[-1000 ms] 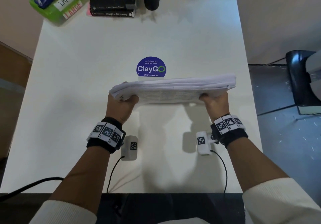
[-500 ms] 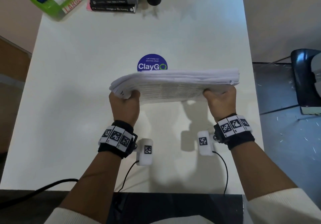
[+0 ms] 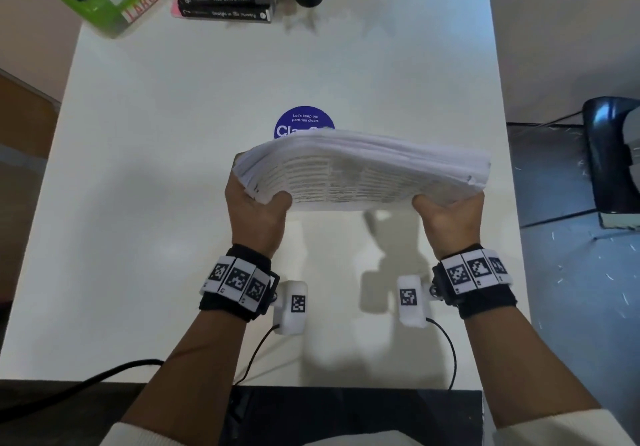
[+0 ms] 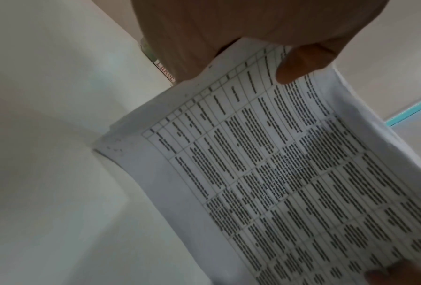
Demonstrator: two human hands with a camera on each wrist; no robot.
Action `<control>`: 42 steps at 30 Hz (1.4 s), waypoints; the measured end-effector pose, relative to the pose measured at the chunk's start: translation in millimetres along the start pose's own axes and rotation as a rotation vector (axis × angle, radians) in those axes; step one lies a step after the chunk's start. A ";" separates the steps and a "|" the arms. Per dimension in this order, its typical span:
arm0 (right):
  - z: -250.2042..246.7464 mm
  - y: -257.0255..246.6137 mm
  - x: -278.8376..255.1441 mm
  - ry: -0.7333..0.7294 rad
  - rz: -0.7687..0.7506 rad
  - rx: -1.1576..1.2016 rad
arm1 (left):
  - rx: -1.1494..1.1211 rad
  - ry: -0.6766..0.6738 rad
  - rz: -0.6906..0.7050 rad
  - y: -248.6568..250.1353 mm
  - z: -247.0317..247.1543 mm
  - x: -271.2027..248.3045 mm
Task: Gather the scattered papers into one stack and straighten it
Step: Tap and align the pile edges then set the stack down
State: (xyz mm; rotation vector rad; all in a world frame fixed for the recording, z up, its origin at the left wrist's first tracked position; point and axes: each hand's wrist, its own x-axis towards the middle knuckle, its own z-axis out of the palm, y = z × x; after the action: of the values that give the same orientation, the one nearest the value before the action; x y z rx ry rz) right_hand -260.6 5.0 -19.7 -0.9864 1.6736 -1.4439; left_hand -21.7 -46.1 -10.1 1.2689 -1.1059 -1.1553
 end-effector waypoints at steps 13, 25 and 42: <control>-7.9 4.0 1.8 0.016 0.004 0.013 | 0.079 -0.063 0.015 3.7 -4.6 9.7; -21.7 -2.4 -6.5 -0.020 -0.033 -0.091 | -0.012 -0.106 0.073 6.8 -19.5 -3.3; -7.2 -13.3 -10.7 0.208 -0.061 0.133 | 0.008 0.175 0.019 22.2 2.5 -12.0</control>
State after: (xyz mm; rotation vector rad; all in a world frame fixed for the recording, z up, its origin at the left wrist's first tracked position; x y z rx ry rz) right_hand -260.7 16.6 -5.3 -0.8440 1.6787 -1.7241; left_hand -25.1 -35.0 12.4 1.3359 -0.9920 -1.0056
